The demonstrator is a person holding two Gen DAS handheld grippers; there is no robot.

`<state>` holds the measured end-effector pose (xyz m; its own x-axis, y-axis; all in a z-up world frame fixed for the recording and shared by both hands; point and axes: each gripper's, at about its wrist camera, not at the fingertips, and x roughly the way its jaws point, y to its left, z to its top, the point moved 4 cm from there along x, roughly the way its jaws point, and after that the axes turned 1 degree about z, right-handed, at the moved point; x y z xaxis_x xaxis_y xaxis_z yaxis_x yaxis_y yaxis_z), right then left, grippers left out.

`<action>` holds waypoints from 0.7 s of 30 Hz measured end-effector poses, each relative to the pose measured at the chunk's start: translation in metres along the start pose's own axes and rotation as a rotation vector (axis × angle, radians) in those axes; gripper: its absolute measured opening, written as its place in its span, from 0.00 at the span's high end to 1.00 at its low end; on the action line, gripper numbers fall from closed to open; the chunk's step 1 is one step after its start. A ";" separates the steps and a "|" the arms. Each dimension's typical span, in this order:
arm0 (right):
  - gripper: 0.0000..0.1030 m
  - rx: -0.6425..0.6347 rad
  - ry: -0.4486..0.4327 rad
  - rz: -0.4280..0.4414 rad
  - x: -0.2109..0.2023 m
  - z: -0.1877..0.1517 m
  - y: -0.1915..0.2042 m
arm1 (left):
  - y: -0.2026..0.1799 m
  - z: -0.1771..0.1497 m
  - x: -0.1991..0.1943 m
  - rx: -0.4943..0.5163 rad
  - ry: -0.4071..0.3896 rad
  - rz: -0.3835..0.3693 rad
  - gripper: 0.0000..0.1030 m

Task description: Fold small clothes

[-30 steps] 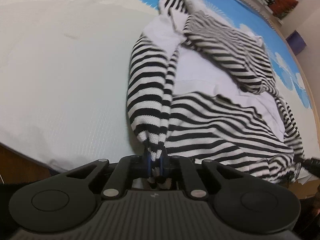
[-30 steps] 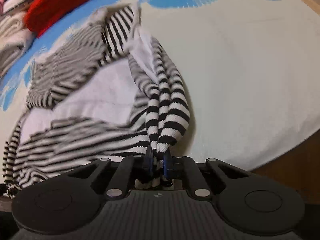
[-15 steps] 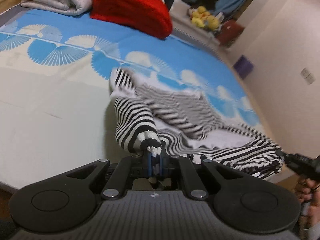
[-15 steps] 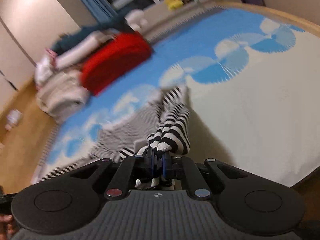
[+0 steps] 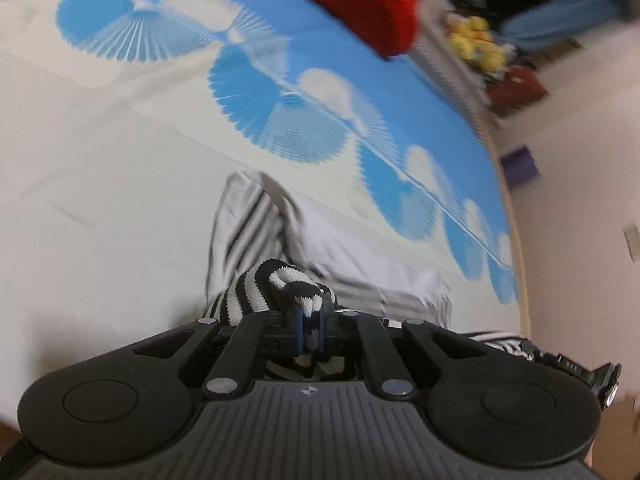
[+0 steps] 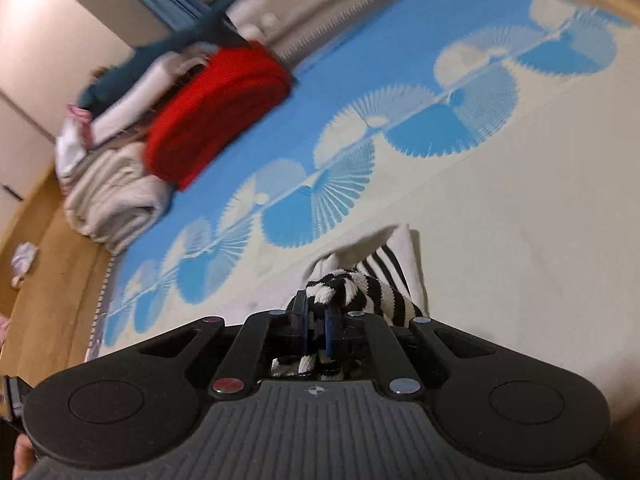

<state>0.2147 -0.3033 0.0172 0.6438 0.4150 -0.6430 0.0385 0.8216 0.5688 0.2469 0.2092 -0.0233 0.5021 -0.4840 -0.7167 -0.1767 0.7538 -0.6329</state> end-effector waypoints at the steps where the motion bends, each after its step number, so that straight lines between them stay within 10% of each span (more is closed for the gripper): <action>1: 0.93 0.010 0.017 -0.016 0.022 0.011 -0.005 | 0.006 0.013 0.016 -0.027 0.011 -0.010 0.90; 7: 0.75 0.033 -0.089 -0.181 0.088 0.041 -0.032 | 0.047 0.057 0.031 -0.231 -0.126 -0.045 0.70; 15: 0.54 -0.313 0.067 -0.044 0.099 0.020 -0.002 | 0.002 0.026 0.041 0.320 -0.040 0.061 0.34; 21: 0.51 -0.694 0.190 -0.216 0.109 -0.025 -0.005 | -0.011 -0.001 0.060 0.572 -0.041 0.239 0.17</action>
<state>0.2658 -0.2520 -0.0684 0.5309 0.2249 -0.8170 -0.3824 0.9240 0.0059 0.2780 0.1714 -0.0603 0.5386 -0.2636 -0.8003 0.1877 0.9635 -0.1910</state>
